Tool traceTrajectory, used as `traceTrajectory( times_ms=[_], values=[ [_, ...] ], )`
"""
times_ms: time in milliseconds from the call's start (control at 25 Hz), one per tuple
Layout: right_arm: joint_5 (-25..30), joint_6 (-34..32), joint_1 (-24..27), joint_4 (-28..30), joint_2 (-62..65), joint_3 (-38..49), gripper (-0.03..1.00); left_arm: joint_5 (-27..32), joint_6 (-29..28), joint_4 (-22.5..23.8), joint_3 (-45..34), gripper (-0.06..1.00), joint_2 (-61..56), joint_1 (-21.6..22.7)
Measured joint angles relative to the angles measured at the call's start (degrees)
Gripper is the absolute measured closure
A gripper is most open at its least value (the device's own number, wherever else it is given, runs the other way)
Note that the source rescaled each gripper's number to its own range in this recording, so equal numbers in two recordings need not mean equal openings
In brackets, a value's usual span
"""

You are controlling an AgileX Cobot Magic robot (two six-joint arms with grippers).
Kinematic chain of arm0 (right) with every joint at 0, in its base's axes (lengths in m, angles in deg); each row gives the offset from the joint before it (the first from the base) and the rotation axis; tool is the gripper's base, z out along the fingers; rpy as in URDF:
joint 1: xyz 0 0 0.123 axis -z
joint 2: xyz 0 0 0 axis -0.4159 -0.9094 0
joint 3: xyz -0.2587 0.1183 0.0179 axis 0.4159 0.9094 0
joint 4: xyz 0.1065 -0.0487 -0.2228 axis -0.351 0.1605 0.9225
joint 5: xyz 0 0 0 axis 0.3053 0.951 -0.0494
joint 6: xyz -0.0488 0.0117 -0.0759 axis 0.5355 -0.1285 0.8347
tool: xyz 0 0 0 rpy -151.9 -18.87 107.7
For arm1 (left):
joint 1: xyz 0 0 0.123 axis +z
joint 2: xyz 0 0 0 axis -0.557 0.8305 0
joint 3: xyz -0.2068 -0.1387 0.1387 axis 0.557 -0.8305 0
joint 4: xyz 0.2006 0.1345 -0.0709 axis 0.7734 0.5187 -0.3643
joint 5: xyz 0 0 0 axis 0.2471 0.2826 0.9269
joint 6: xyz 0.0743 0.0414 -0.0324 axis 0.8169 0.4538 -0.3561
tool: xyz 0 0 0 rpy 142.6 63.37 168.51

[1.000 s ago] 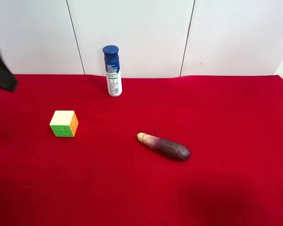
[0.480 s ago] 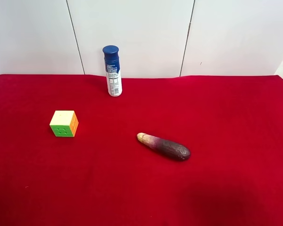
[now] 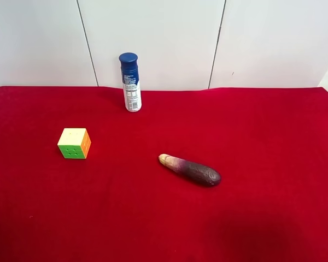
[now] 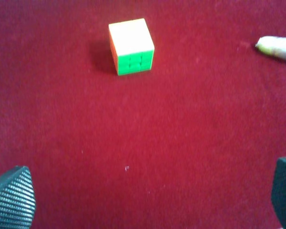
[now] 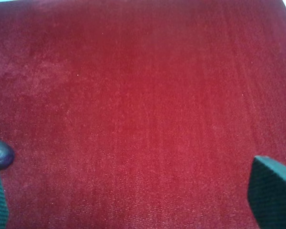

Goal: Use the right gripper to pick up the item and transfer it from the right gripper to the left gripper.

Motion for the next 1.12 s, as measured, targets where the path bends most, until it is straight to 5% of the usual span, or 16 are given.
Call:
traceTrajectory(
  times_ms=[400,800,1120],
  values=[
    [0.0,0.0,0.0,0.0,0.0,0.0,-0.03,-8.04,0.46,0.04,-8.91,-0.06,-7.49,0.0],
    [0.0,-0.05,0.0,0.0,0.0,0.0,-0.03,-8.09,0.87,-0.21,-9.44,-0.06,-7.49,0.0],
    [0.0,-0.19,0.0,0.0,0.0,0.0,-0.03,-8.09,6.1,-3.94,-9.44,-0.06,-7.62,8.75]
  ],
)
